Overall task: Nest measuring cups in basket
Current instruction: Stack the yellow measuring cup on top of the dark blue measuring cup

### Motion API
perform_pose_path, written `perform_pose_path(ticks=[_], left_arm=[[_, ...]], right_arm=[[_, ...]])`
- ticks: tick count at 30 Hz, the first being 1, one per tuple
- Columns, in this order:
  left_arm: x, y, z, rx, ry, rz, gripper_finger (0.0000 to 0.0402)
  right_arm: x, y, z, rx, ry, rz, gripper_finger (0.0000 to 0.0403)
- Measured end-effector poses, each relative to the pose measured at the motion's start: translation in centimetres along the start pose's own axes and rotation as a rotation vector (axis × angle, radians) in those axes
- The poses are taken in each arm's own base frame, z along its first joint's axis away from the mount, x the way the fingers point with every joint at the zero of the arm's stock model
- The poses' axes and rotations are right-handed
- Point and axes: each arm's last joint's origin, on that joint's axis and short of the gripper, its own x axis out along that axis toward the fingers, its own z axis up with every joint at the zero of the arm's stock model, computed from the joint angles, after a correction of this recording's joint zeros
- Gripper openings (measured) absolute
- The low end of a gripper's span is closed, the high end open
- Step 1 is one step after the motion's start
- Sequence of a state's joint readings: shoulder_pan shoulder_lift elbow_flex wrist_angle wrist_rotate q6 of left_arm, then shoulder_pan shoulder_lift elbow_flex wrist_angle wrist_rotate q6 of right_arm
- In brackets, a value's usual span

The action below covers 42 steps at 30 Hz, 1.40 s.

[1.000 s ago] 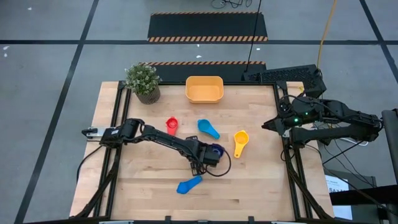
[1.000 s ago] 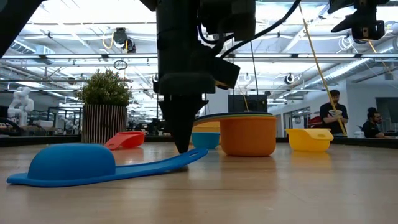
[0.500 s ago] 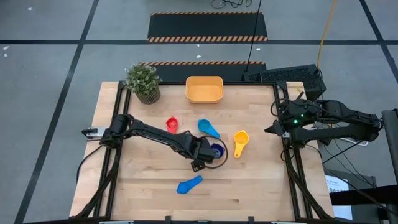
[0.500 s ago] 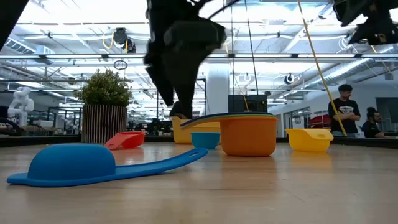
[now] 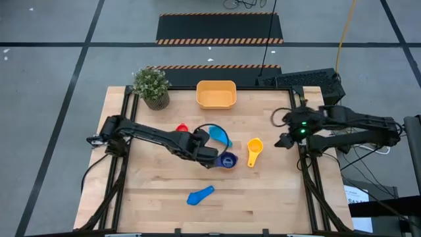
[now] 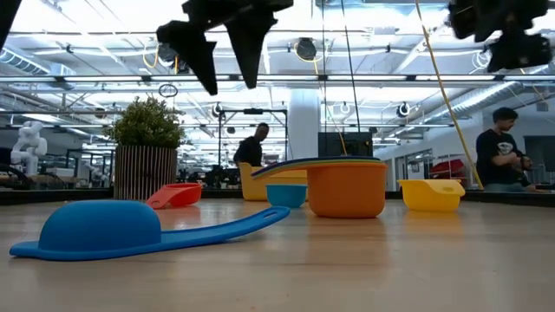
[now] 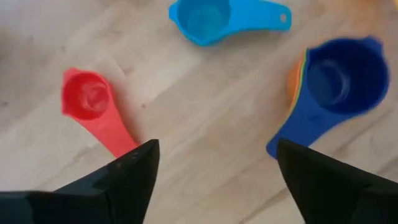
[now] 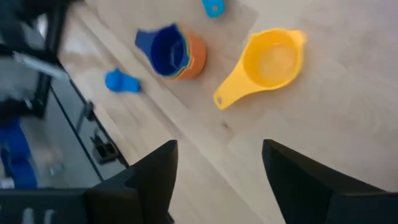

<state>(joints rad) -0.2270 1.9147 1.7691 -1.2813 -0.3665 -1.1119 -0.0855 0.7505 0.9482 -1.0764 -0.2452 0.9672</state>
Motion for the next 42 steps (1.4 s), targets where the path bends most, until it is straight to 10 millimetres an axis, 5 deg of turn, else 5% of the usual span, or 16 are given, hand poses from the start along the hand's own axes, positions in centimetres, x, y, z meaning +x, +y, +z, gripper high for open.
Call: perform_pose_path(ticks=[10, 20, 35, 42], left_arm=[[-4.7, 2.3, 0.7, 0.019, -0.085, -0.126, 0.0255], [-8.1, 3.3, 1.6, 0.053, -0.27, -0.256, 0.0243], [-8.2, 2.7, 1.9, 0.089, -0.301, -0.309, 0.0243], [-3.7, 2.2, 1.1, 0.013, -0.243, -0.296, 0.0243]], right_arm=[[5.0, 2.6, 3.3, -0.105, 0.071, 0.022, 0.0253], [8.0, 0.9, 7.0, -0.069, 0.087, -0.077, 0.0254], [8.5, -4.1, 12.3, -0.13, 0.112, 0.024, 0.0254], [9.1, -6.1, 13.8, -0.175, 0.151, 0.148, 0.0254]])
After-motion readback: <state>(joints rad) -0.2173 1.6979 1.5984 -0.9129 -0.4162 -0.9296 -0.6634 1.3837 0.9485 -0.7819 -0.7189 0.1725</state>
